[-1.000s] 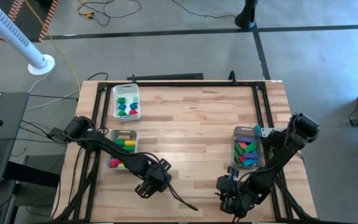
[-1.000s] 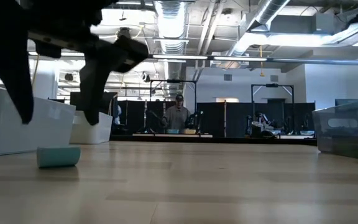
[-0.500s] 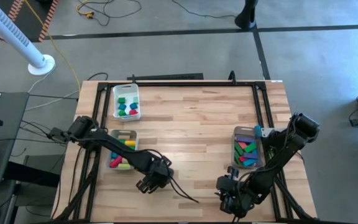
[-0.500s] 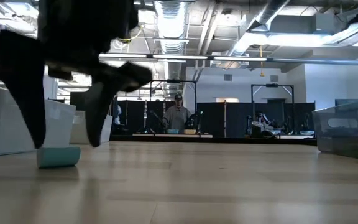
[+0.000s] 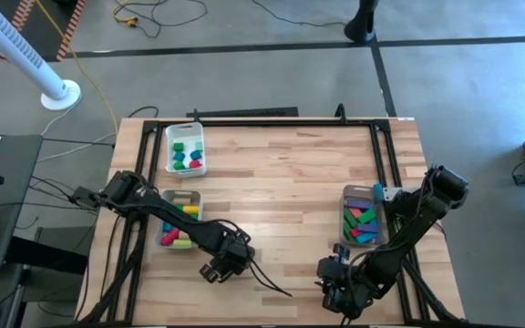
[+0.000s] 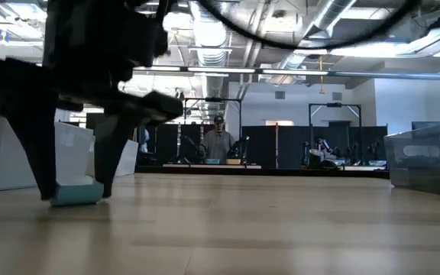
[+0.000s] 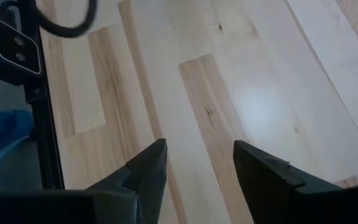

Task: Sort blocks by size
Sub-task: Put the light blue semicircular block into the white bin

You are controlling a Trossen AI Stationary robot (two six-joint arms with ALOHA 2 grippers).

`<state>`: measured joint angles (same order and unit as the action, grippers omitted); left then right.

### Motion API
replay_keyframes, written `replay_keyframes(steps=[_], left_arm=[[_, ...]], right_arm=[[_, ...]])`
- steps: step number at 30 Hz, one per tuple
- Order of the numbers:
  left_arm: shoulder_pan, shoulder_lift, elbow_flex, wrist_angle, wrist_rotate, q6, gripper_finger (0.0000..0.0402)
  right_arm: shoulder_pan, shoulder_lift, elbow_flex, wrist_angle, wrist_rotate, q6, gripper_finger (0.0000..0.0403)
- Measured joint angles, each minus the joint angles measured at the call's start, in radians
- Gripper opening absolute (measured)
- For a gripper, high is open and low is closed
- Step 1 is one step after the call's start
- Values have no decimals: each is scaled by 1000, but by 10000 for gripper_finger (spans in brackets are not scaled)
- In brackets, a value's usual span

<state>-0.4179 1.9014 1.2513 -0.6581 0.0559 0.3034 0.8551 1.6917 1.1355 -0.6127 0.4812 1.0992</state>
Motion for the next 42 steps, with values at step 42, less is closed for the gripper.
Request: replay_keyframes(steps=[42], left_arm=[[667, -371, 105, -433, -263, 18, 122]], right_arm=[[-3, 0, 0, -17, 28, 80, 212]])
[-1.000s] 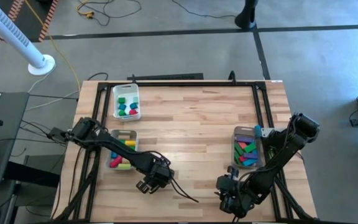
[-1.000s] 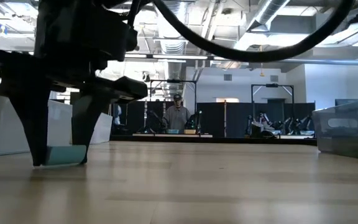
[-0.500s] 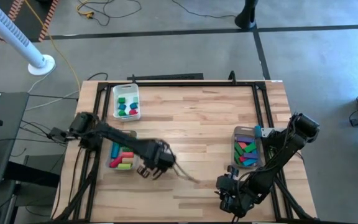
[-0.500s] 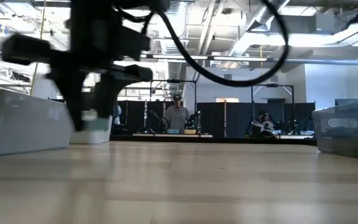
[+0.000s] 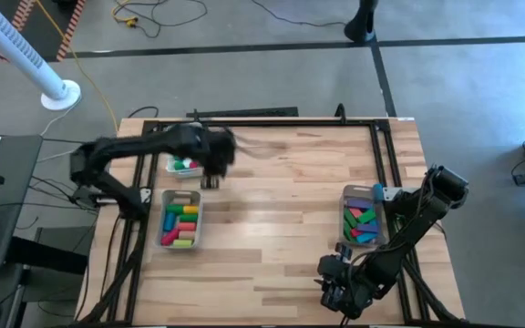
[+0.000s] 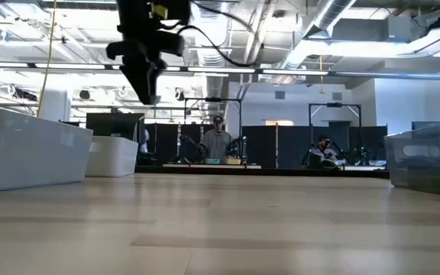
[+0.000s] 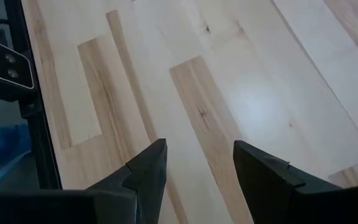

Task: Sort blocks by size
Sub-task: Put the light blue semicircular block into the white bin, then return to Home Position

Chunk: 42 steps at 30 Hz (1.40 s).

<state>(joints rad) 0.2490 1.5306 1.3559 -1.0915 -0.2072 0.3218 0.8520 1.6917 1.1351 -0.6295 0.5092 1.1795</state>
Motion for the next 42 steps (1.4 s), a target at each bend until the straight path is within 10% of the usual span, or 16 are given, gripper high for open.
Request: replay_keyframes(steps=[15, 30, 42], left_arm=[[481, -155, -27, -56, 35, -97, 122], [571, -154, -346, 3, 145, -174, 124], [571, -220, -386, 166, 143, -213, 248]], right_arm=[[-2, 0, 0, -27, 20, 25, 212], [-2, 0, 0, -29, 35, 36, 212], [-11, 0, 0, -17, 35, 35, 212]])
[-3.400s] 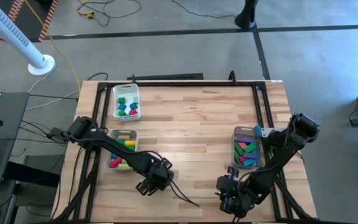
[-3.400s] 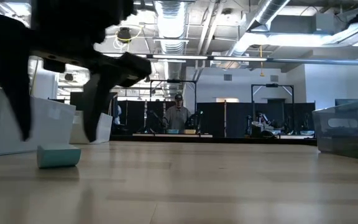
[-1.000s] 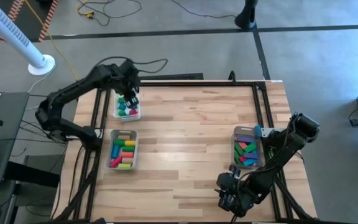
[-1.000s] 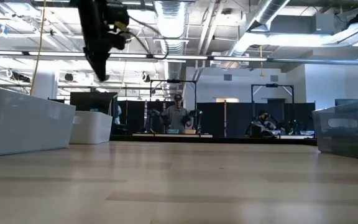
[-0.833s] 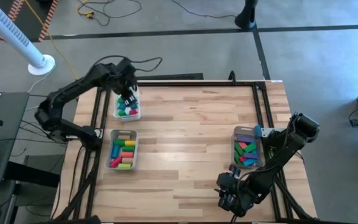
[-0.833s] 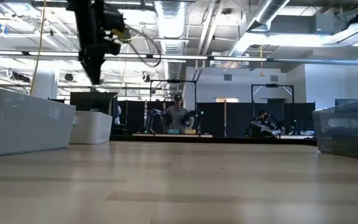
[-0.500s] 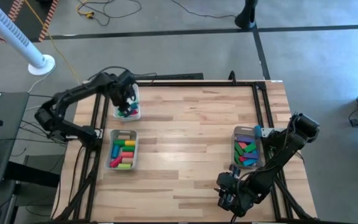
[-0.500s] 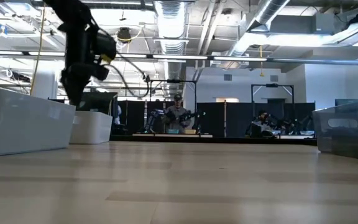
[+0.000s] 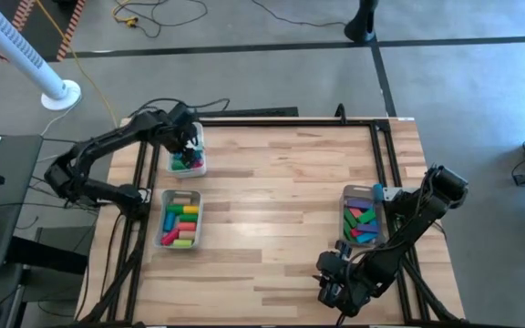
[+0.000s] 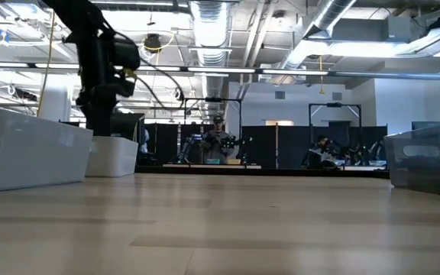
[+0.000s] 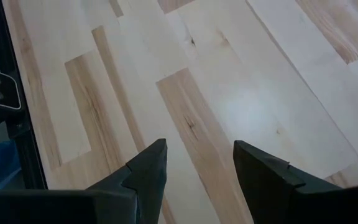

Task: Sort blocks by size
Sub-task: Return to Home Position

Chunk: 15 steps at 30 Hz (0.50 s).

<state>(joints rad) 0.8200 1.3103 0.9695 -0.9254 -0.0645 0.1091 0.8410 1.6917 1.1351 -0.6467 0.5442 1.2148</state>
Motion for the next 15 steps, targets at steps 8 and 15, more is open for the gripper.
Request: replay_keyframes(steps=[8, 15], left_arm=[[-14, -169, 0, 68, 91, -61, 252], [-103, -349, 0, 103, 110, -125, 253]], right_arm=[[-11, 0, 0, 4, 20, -28, 212], [-19, -54, 0, -3, 180, -140, 212]])
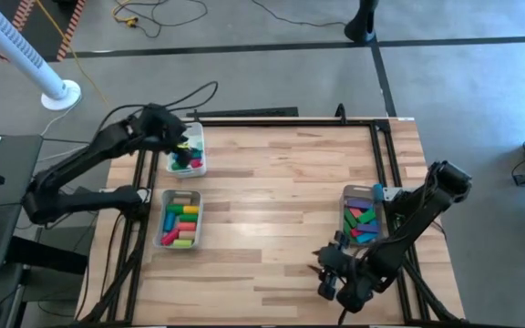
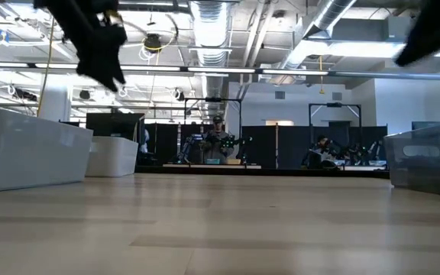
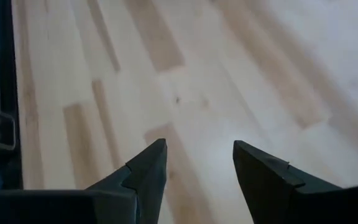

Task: Sort blocks by size
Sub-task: Return to Home Position

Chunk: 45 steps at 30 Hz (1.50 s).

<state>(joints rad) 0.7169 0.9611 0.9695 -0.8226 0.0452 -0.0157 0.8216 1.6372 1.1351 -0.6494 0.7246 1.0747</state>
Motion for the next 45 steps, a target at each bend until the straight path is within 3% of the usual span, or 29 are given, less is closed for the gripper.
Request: replay_keyframes(steps=[14, 22, 29, 35, 45], left_arm=[[-208, -281, 0, 182, -1, -79, 245], [-262, -334, -45, 204, -2, -50, 245], [-301, -418, -199, 385, -1, -50, 244], [-333, -522, -299, 537, 32, -68, 244], [-406, -735, -400, 520, 63, -57, 244]], right_arm=[[-25, -346, 0, -183, 318, -296, 212], [109, -527, -2, -467, 592, -118, 212], [233, -637, -146, -525, 756, 46, 212], [299, -728, -294, -525, 843, 170, 212], [298, -805, -473, -510, 845, 317, 212]])
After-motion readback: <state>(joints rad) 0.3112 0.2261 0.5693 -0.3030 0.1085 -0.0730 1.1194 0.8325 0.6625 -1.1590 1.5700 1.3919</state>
